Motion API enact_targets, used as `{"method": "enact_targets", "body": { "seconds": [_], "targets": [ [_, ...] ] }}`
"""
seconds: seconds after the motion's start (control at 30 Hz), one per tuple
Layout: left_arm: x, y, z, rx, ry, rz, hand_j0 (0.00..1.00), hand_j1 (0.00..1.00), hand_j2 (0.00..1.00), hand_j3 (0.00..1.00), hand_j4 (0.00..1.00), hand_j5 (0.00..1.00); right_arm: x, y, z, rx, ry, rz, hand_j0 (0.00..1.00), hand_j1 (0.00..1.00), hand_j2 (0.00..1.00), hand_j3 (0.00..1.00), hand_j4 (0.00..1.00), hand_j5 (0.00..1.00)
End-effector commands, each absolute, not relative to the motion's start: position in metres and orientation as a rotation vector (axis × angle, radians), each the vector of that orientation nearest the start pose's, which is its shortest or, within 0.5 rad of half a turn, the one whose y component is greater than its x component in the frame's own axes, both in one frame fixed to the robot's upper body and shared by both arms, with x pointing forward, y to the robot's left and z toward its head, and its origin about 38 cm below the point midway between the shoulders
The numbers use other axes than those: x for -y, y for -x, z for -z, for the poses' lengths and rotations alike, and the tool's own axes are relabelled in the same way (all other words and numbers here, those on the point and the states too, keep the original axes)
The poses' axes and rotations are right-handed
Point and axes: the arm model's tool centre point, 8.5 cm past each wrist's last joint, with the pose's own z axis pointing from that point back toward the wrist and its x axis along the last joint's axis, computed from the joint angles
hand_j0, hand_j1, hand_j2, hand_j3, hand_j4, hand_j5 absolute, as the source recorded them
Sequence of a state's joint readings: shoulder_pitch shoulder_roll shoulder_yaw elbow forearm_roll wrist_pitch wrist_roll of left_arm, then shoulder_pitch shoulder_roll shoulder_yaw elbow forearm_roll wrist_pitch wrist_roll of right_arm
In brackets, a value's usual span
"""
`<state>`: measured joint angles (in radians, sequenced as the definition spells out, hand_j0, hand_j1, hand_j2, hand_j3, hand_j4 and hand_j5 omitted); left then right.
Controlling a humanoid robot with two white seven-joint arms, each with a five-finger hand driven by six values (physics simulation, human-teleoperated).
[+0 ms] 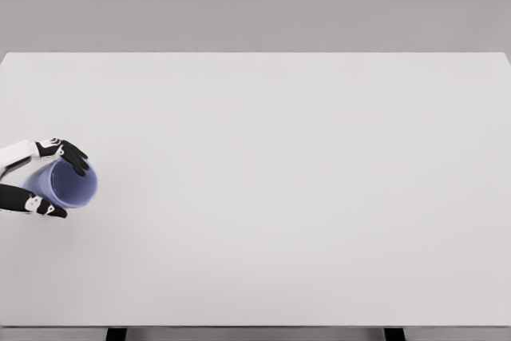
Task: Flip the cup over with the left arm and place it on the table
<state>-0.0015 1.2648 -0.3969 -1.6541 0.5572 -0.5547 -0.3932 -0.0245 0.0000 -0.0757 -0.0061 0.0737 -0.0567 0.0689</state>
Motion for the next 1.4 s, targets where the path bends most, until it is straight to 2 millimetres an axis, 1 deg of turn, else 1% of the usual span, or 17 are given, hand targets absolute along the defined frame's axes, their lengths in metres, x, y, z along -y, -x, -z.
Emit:
{"method": "enact_targets", "body": {
  "seconds": [0.0, 0.07, 0.13, 0.23, 0.33, 0.4, 0.47, 0.53, 0.63, 0.73, 0.83, 0.9, 1.0, 1.03, 1.2, 1.27, 1.37],
  "targets": [
    [-0.409, -0.313, -0.198, 1.495, 0.275, 1.213, 0.49, 0.49, 0.49, 0.49, 0.49, 0.49, 0.266, -0.024, 0.262, 0.087, 0.019, -0.005, 1.0, 1.0, 1.0, 1.0, 1.0, 1.0],
    [-0.403, -0.316, -0.194, 1.514, 0.361, 1.191, 0.49, 0.49, 0.49, 0.49, 0.49, 0.49, 0.266, -0.024, 0.262, 0.087, 0.019, -0.004, 1.0, 1.0, 1.0, 1.0, 1.0, 1.0],
    [-0.401, -0.325, -0.193, 1.566, 0.376, 1.119, 0.49, 0.49, 0.49, 0.49, 0.49, 0.49, 0.266, -0.024, 0.262, 0.087, 0.019, -0.005, 1.0, 1.0, 1.0, 1.0, 1.0, 1.0],
    [-0.4, -0.345, -0.191, 1.67, 0.413, 0.959, 0.49, 0.49, 0.49, 0.49, 0.49, 0.49, 0.266, -0.024, 0.262, 0.087, 0.019, -0.005, 1.0, 1.0, 1.0, 1.0, 1.0, 1.0],
    [-0.391, -0.365, -0.184, 1.731, 0.448, 0.845, 0.49, 0.49, 0.49, 0.49, 0.49, 0.49, 0.266, -0.025, 0.262, 0.089, 0.019, -0.004, 1.0, 1.0, 1.0, 1.0, 1.0, 1.0],
    [-0.375, -0.384, -0.174, 1.756, 0.485, 0.784, 0.49, 0.49, 0.49, 0.49, 0.49, 0.49, 0.266, -0.024, 0.262, 0.087, 0.019, -0.005, 1.0, 1.0, 1.0, 1.0, 1.0, 1.0],
    [-0.364, -0.394, -0.165, 1.768, 0.508, 0.747, 0.49, 0.49, 0.49, 0.49, 0.49, 0.49, 0.266, -0.024, 0.262, 0.087, 0.019, -0.005, 1.0, 1.0, 1.0, 1.0, 1.0, 1.0],
    [-0.351, -0.402, -0.161, 1.782, 0.534, 0.729, 0.49, 0.49, 0.49, 0.49, 0.49, 0.49, 0.266, -0.024, 0.262, 0.087, 0.019, -0.004, 1.0, 1.0, 1.0, 1.0, 1.0, 1.0],
    [-0.338, -0.405, -0.154, 1.793, 0.562, 0.712, 0.49, 0.49, 0.49, 0.49, 0.49, 0.49, 0.266, -0.025, 0.262, 0.089, 0.019, -0.005, 1.0, 1.0, 1.0, 1.0, 1.0, 1.0],
    [-0.322, -0.411, -0.156, 1.832, 0.589, 0.709, 0.49, 0.49, 0.49, 0.49, 0.49, 0.49, 0.266, -0.024, 0.262, 0.087, 0.019, -0.004, 1.0, 1.0, 1.0, 1.0, 1.0, 1.0],
    [-0.306, -0.418, -0.156, 1.875, 0.579, 0.748, 0.5, 0.5, 0.5, 0.5, 0.5, 0.5, 0.266, -0.024, 0.262, 0.087, 0.019, -0.004, 1.0, 1.0, 1.0, 1.0, 1.0, 1.0],
    [-0.287, -0.421, -0.158, 1.905, 0.6, 0.793, 0.5, 0.5, 0.5, 0.5, 0.5, 0.5, 0.266, -0.024, 0.262, 0.087, 0.019, -0.004, 1.0, 1.0, 1.0, 1.0, 1.0, 1.0],
    [-0.276, -0.424, -0.15, 1.891, 0.598, 0.819, 0.5, 0.5, 0.5, 0.5, 0.5, 0.5, 0.266, -0.024, 0.262, 0.087, 0.019, -0.004, 1.0, 1.0, 1.0, 1.0, 1.0, 1.0],
    [-0.274, -0.426, -0.144, 1.882, 0.594, 0.81, 0.5, 0.5, 0.5, 0.5, 0.5, 0.5, 0.266, -0.025, 0.262, 0.089, 0.019, -0.004, 1.0, 1.0, 1.0, 1.0, 1.0, 1.0],
    [-0.272, -0.431, -0.138, 1.877, 0.591, 0.785, 0.51, 0.51, 0.51, 0.51, 0.51, 0.51, 0.266, -0.024, 0.262, 0.087, 0.019, -0.005, 1.0, 1.0, 1.0, 1.0, 1.0, 1.0],
    [-0.272, -0.433, -0.132, 1.865, 0.586, 0.767, 0.53, 0.53, 0.53, 0.53, 0.53, 0.53, 0.266, -0.025, 0.262, 0.089, 0.019, -0.005, 1.0, 1.0, 1.0, 1.0, 1.0, 1.0],
    [-0.274, -0.434, -0.126, 1.851, 0.578, 0.751, 0.6, 0.6, 0.6, 0.6, 0.6, 0.6, 0.266, -0.024, 0.262, 0.087, 0.019, -0.005, 1.0, 1.0, 1.0, 1.0, 1.0, 1.0]
  ]
}}
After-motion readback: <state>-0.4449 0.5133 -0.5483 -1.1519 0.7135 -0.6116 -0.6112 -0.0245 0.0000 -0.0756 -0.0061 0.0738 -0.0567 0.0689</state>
